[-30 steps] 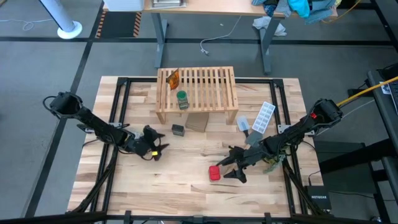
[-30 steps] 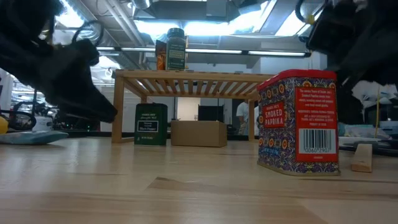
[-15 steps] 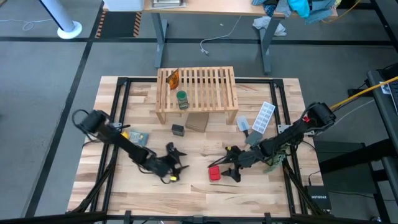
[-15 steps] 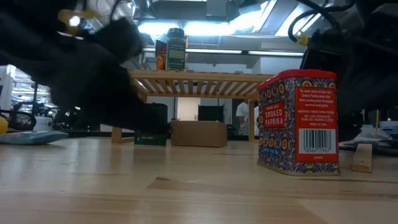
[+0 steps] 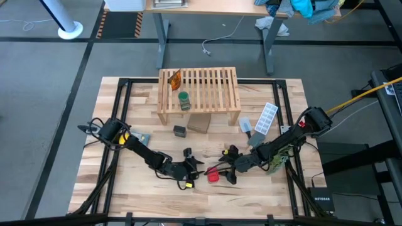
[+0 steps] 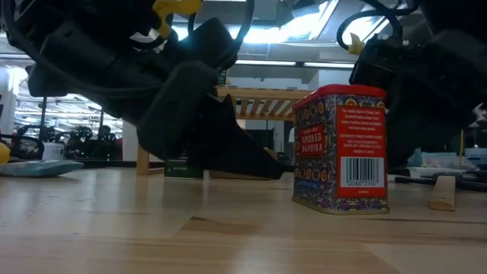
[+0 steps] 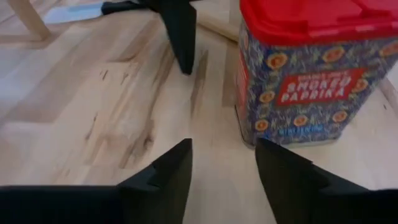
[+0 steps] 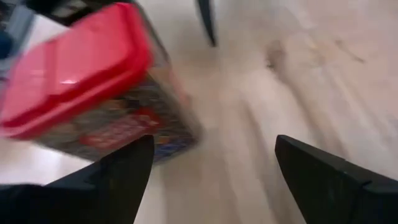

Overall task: Shelf spices
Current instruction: Put the red seasoning can on the shelf

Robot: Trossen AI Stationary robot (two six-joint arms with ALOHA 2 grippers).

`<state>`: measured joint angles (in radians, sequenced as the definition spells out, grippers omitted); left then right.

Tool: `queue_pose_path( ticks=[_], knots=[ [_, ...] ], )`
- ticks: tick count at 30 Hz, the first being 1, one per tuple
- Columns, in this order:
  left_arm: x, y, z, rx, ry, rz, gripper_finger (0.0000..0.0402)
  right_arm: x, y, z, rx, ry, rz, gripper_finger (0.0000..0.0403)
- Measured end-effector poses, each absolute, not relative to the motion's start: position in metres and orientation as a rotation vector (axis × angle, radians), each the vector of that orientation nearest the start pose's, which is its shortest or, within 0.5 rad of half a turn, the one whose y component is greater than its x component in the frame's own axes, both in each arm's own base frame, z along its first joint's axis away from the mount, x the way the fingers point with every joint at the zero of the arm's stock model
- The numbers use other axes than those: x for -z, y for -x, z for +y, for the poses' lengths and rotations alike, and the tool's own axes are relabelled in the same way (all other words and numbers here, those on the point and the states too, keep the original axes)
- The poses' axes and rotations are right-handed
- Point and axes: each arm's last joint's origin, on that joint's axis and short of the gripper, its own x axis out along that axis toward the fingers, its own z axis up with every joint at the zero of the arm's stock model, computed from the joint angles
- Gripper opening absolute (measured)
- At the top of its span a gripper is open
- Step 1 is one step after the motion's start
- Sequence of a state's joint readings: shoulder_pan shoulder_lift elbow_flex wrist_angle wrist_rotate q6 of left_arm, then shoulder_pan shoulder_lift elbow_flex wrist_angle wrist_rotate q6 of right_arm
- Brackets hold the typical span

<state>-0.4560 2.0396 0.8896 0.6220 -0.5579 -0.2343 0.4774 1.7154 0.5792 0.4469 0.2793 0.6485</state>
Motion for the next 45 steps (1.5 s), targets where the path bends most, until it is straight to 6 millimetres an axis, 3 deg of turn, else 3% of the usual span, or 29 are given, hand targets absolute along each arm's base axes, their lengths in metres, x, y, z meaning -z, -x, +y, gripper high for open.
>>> queue_pose_path(
  ticks=[12,19,33,45],
  knots=[
    [-0.096,-0.344,-0.154,-0.124,0.021,0.424,0.0047,-0.106,-0.262,0.122,0.136,-0.302,0.607,0.0342],
    [-0.098,-0.342,-0.161,-0.051,0.042,0.418,0.0005,-0.110,-0.267,0.119,0.139,-0.278,0.556,0.0342],
    [-0.102,-0.338,-0.176,-0.005,0.091,0.365,0.0004,-0.113,-0.280,0.096,0.144,-0.309,0.551,0.0342],
    [-0.086,-0.372,-0.181,0.029,0.008,0.349,0.0001,-0.114,-0.281,0.097,0.129,-0.312,0.542,0.0342]
  ],
)
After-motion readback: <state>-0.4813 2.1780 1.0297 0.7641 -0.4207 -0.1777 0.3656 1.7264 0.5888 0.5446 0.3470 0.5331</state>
